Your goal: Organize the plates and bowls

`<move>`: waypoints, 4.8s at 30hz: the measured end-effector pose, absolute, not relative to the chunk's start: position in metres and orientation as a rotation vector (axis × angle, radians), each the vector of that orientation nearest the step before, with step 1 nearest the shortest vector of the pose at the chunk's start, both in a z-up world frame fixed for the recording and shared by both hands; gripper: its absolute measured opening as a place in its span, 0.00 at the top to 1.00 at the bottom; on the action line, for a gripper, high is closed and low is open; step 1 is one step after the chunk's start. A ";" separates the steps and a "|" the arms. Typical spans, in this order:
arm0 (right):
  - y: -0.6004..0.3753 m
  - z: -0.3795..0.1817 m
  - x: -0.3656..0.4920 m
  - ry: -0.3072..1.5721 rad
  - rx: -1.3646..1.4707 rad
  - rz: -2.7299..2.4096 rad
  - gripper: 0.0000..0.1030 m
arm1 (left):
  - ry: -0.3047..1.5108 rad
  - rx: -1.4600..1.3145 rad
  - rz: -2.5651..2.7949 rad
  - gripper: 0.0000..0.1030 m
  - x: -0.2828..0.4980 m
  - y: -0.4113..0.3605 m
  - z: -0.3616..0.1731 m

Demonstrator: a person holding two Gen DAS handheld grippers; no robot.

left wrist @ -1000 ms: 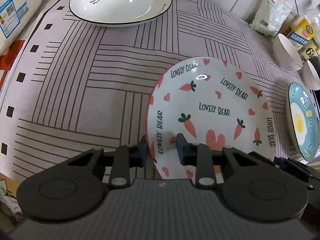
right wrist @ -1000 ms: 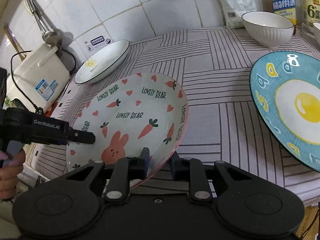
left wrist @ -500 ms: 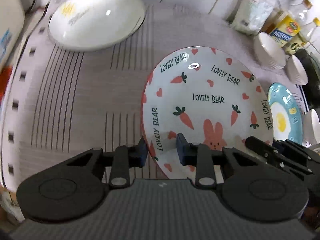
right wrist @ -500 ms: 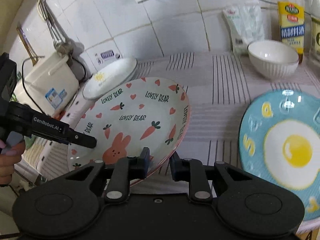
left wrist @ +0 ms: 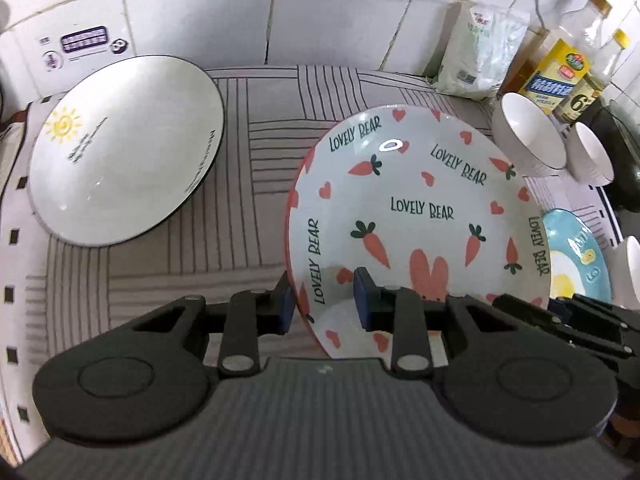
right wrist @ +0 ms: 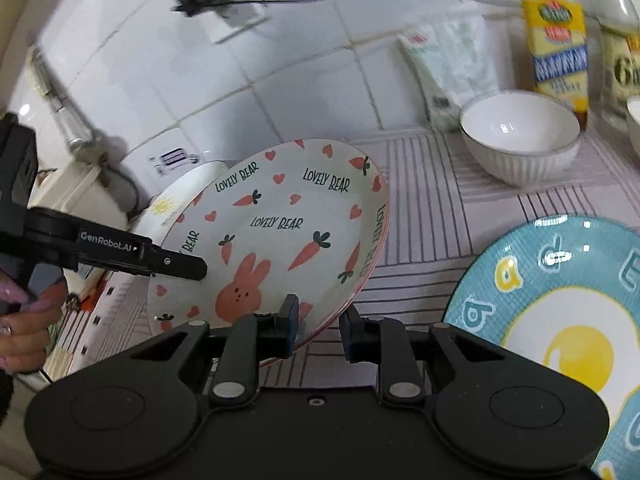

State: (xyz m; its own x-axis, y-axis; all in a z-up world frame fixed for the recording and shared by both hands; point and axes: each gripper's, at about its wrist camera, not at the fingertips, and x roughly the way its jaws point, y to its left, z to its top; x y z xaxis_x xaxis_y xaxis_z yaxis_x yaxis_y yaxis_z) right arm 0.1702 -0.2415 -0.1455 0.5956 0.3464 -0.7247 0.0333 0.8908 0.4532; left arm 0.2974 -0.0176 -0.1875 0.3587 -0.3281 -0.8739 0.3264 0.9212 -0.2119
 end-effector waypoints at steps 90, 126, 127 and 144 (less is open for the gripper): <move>-0.378 -0.158 0.024 0.742 0.338 -0.226 0.71 | 0.968 0.164 -0.557 0.40 0.169 -0.202 -0.229; -0.403 -0.177 0.038 0.829 0.622 -0.213 0.82 | 1.033 0.106 -0.639 0.77 0.183 -0.203 -0.222; -0.403 -0.173 0.039 0.834 0.619 -0.200 0.82 | 1.022 0.111 -0.632 0.78 0.181 -0.203 -0.217; -0.375 -0.117 0.047 0.850 0.524 -0.113 0.79 | 0.967 0.062 -0.613 0.77 0.163 -0.158 -0.156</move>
